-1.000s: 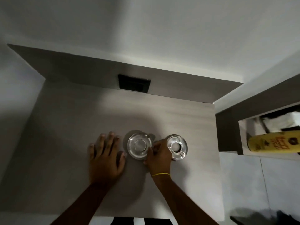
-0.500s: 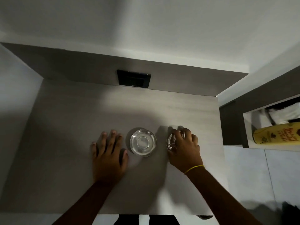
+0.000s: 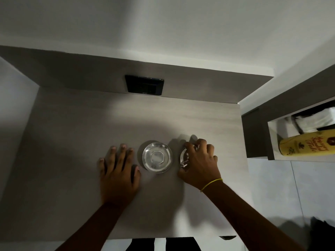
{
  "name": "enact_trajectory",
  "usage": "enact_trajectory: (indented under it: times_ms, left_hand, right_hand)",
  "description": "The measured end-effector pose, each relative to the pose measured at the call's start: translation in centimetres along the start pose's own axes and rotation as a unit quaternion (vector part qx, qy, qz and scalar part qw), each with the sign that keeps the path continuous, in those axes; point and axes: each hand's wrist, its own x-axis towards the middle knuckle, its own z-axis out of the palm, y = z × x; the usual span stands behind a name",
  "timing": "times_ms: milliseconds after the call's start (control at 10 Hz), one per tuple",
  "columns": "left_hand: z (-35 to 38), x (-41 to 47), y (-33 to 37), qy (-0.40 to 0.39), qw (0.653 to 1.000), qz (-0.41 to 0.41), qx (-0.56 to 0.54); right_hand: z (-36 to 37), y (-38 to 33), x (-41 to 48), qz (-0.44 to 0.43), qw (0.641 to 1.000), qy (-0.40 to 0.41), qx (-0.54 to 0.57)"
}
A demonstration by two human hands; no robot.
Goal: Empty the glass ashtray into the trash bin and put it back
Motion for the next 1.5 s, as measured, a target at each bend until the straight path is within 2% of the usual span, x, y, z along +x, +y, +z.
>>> enact_trajectory:
  times_ms: [400, 600, 800, 900, 1400, 1500]
  left_hand:
    - [-0.7, -0.2, -1.3, -0.025, 1.0, -0.013, 0.011]
    - [-1.2, 0.1, -1.2, -0.038, 0.999, -0.016, 0.002]
    - [-1.3, 0.2, -0.3, -0.063, 0.998, -0.015, -0.001]
    - [-1.3, 0.6, 0.2, -0.07, 0.997, -0.01, -0.005]
    - [-0.5, 0.4, -0.3, -0.078, 0.997, -0.004, -0.012]
    - [-1.1, 0.0, 0.0, -0.065, 0.998, 0.006, -0.019]
  right_hand:
    - [0.0, -1.5, 0.2, -0.028, 0.997, -0.041, 0.057]
    - [-1.5, -3.5, 0.2, -0.076, 0.99, -0.009, 0.119]
    - [-1.7, -7.3, 0.7, -0.166, 0.98, -0.062, 0.085]
    - [-1.4, -8.0, 1.2, -0.18, 0.98, -0.068, 0.051]
    - [0.4, -8.7, 1.9, -0.211, 0.974, -0.077, -0.014]
    - [-0.4, -8.3, 1.0, -0.181, 0.982, -0.062, 0.01]
